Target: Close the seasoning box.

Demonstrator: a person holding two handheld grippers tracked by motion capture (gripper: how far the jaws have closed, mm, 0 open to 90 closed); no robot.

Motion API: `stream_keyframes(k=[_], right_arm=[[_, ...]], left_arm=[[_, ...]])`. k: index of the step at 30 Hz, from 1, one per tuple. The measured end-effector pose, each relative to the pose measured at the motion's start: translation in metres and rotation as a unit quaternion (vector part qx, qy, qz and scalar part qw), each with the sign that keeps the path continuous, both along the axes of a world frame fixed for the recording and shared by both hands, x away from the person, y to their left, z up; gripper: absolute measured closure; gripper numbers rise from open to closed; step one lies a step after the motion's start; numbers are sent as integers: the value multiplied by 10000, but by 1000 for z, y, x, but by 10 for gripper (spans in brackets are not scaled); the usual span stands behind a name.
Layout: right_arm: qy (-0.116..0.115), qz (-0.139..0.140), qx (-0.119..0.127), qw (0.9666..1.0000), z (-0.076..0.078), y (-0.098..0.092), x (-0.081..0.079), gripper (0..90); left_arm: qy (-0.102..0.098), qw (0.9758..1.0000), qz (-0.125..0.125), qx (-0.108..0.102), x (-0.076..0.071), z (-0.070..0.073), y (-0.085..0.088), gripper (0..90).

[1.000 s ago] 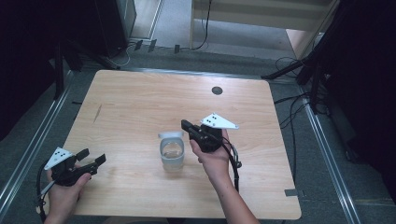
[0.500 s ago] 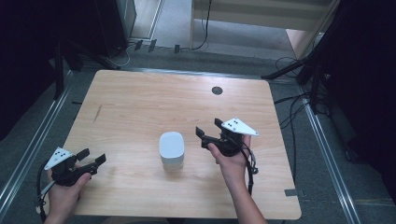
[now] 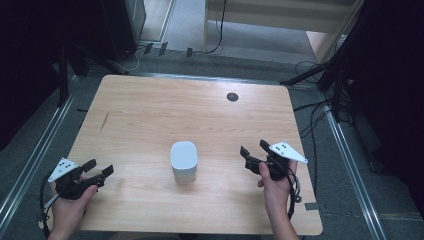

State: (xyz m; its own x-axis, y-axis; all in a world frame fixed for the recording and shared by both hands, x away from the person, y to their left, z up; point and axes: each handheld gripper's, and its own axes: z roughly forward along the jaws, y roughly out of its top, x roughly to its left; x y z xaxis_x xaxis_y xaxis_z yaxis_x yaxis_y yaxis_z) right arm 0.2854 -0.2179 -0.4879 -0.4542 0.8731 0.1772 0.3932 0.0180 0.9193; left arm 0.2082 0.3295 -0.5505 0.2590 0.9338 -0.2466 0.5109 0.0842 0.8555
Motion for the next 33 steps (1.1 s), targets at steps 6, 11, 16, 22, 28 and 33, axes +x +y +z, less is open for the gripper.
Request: stream_keyframes(k=[6,11,16,22,28,33], right_arm=[[195,-245,-64,9995,-22,-31,-14,209],[360,-489,-126,9981,-37,-59,-25,212],[402,-713,-148,9965,-46,-87,-39,224],[484,-807,-36,9956,-52,-108,-53,233],[520,-919,-87,9944,-59,-118,-59,249],[412,-916,-222,9947,-58,-115,-63,256]], left_arm=[[2,10000,33,14,0,0,0,259],[1,10000,46,41,0,0,-1,260],[9,10000,61,44,0,0,-1,259],[-8,10000,47,69,0,0,-1,262],[0,10000,49,53,0,0,-1,262],[22,10000,18,46,2,0,-1,271]])
